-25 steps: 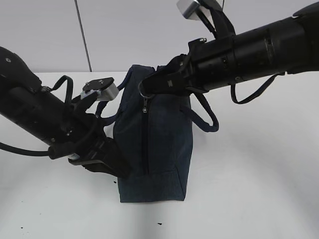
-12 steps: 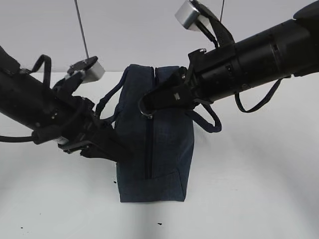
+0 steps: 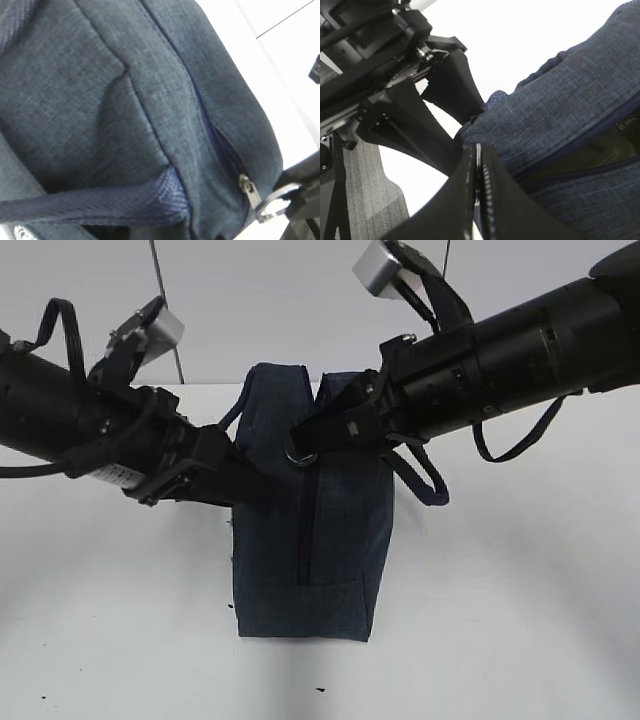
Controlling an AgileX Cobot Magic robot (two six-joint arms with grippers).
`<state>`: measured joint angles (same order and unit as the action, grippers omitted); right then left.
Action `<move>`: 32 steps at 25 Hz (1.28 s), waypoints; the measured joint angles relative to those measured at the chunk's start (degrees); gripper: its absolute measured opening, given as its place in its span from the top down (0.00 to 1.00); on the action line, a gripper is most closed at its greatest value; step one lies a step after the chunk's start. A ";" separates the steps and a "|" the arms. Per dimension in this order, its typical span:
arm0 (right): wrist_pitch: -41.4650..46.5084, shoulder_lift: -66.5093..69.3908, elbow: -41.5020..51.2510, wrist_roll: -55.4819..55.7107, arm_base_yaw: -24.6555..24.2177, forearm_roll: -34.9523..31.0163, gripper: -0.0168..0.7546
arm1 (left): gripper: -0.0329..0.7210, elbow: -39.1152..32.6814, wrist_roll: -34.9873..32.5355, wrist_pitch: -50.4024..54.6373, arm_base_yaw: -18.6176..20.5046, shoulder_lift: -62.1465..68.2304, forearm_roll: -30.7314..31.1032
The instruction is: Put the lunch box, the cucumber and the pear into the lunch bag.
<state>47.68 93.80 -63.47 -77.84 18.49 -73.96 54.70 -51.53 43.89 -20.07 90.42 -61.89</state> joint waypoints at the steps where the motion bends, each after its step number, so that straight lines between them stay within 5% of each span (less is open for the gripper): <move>1: -0.25 0.00 0.00 0.00 0.00 0.00 0.97 | 0.49 0.00 0.00 -0.28 0.00 0.00 -0.71; 7: -0.54 0.00 0.00 0.00 -0.14 -0.11 0.97 | 0.55 0.00 0.00 -0.98 0.00 0.00 -2.39; 15: -1.35 0.00 -0.68 0.10 0.28 -0.45 0.97 | 0.95 0.00 0.00 -1.10 0.00 0.00 -2.21; 32: -7.90 1.13 -2.48 0.10 0.05 -0.45 0.97 | 0.97 0.00 0.00 -0.13 0.00 0.00 -2.46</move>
<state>39.79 94.93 -65.95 -77.75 18.54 -74.42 54.70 -51.53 43.77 -20.07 90.42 -64.35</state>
